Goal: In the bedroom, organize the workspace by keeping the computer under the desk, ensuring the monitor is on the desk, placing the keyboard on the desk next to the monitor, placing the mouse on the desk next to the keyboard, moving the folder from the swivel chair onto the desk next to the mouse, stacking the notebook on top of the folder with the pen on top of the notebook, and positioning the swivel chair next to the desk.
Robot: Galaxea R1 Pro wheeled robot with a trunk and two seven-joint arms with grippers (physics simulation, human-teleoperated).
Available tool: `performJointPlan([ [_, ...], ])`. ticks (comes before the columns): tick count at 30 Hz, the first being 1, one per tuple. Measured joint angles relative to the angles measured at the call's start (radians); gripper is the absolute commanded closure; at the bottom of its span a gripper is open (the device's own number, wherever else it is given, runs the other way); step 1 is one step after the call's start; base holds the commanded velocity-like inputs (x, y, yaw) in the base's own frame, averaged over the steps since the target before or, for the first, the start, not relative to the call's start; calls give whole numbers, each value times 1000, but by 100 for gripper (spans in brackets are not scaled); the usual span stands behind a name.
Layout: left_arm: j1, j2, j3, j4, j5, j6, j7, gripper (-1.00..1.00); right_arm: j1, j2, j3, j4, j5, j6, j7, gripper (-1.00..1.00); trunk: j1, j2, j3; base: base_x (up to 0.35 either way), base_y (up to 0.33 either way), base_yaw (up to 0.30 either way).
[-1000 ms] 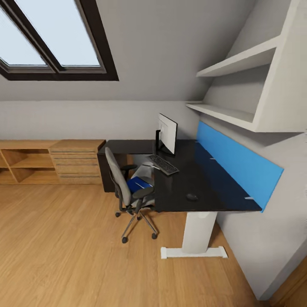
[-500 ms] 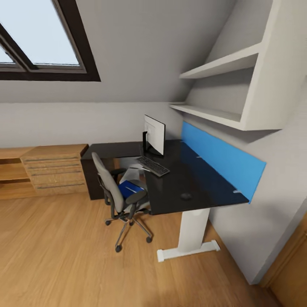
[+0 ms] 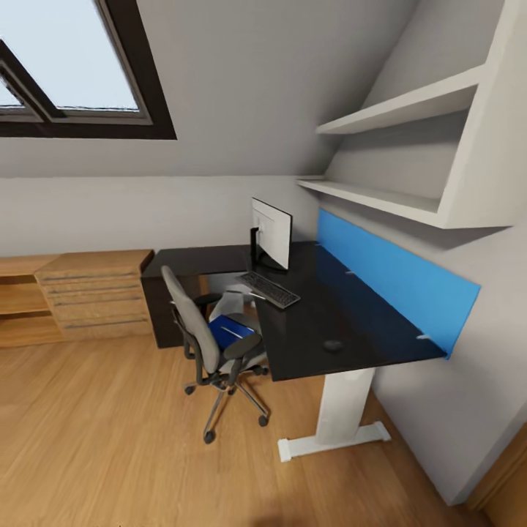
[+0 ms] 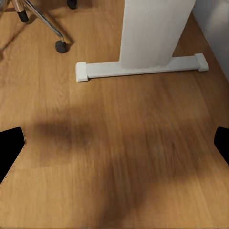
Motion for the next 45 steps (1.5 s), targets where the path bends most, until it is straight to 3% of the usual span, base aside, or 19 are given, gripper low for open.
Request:
performJointPlan([
  [13,0,6,1,0,2,-1,3,-100,0,-4,-2,-1,0,3,0,-100,0,0,0,3,7,282],
  [19,0,8,10,-1,4,-3,4,-100,0,0,-2,-2,0,-2,0,-100,0,0,0,0,240,279],
  [22,0,8,35,-2,6,-3,6,-100,0,1,-2,-1,-3,-2,0,-100,0,0,1,0,299,255],
  [26,0,5,100,-5,8,-5,4,-100,0,1,0,2,1,1,2,-100,0,0,1,22,305,272],
  [28,0,4,112,-3,6,-5,-1,-100,0,-2,-1,9,0,3,2,-100,0,0,0,176,232,260],
  [45,0,-1,112,0,-1,-31,-6,-100,0,-1,1,15,2,-7,2,-100,0,0,-3,129,85,59],
])
